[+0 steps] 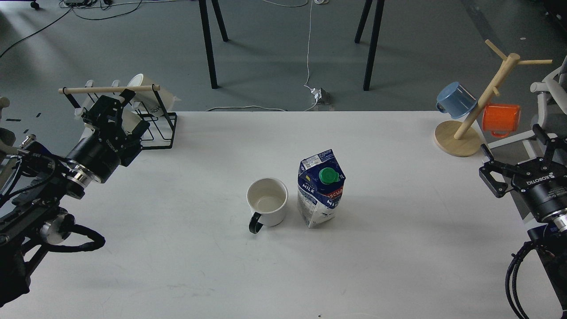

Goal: Place cup and milk with both arms

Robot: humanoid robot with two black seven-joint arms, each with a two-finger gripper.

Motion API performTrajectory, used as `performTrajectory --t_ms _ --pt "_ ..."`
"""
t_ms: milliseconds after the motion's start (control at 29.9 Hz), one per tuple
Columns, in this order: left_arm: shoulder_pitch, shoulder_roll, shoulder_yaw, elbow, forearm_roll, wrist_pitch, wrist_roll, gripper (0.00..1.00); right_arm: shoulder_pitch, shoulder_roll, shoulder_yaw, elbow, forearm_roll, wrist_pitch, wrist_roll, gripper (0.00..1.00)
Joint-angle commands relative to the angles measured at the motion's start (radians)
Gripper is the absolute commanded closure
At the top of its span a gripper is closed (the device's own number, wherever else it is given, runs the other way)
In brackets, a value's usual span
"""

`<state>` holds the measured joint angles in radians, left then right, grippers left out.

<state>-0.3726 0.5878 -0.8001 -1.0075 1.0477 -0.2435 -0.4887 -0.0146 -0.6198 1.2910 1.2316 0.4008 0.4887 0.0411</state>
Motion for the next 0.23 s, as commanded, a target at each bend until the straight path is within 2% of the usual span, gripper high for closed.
performTrajectory --t_ms 0,201 --pt "0.009 0.003 -0.025 -0.022 -0.017 0.007 0.000 0.02 0.056 0.002 -0.022 -0.050 -0.002 0.000 0.000 0.01" --pt "0.024 0.000 -0.074 -0.029 -0.025 0.006 0.000 0.02 0.061 0.014 -0.025 -0.049 -0.002 0.000 0.003 0.01"
